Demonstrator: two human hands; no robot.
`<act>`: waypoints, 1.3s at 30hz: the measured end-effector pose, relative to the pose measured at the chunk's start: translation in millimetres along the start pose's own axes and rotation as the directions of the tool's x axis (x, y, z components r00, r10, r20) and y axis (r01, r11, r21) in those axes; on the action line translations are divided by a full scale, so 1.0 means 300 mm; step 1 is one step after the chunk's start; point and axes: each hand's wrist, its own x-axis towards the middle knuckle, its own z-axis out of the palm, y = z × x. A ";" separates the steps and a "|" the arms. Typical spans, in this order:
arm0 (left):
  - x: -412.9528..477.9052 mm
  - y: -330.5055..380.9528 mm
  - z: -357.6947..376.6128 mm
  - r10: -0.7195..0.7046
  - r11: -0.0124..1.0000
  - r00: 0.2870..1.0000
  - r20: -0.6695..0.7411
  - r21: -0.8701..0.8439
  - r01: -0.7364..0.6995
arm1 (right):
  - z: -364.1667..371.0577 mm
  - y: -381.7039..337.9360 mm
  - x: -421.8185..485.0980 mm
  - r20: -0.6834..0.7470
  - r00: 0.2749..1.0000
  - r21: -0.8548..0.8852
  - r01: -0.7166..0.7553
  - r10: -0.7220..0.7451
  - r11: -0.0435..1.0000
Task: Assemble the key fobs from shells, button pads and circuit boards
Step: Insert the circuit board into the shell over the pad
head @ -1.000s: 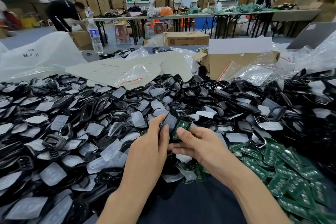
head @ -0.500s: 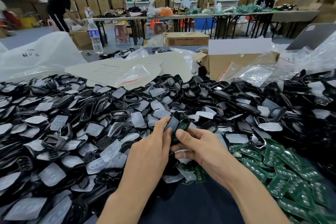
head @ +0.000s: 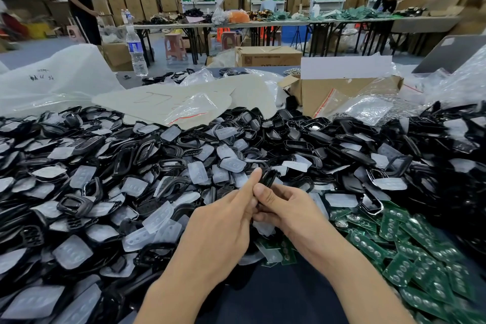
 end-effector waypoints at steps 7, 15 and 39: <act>0.002 0.026 0.002 -0.006 1.000 1.000 -0.017 0.030 0.007 | -0.006 0.003 0.014 -0.047 0.999 0.041 0.016 -0.014 0.999; 0.021 0.018 0.023 0.011 0.999 0.976 -0.216 0.039 -0.003 | 0.006 -0.002 0.011 -0.008 1.000 0.173 0.028 -0.027 0.984; 0.027 0.006 0.061 0.039 0.995 0.919 -0.393 -0.069 -0.072 | 0.021 0.005 0.009 0.009 0.997 0.386 -0.068 0.070 0.920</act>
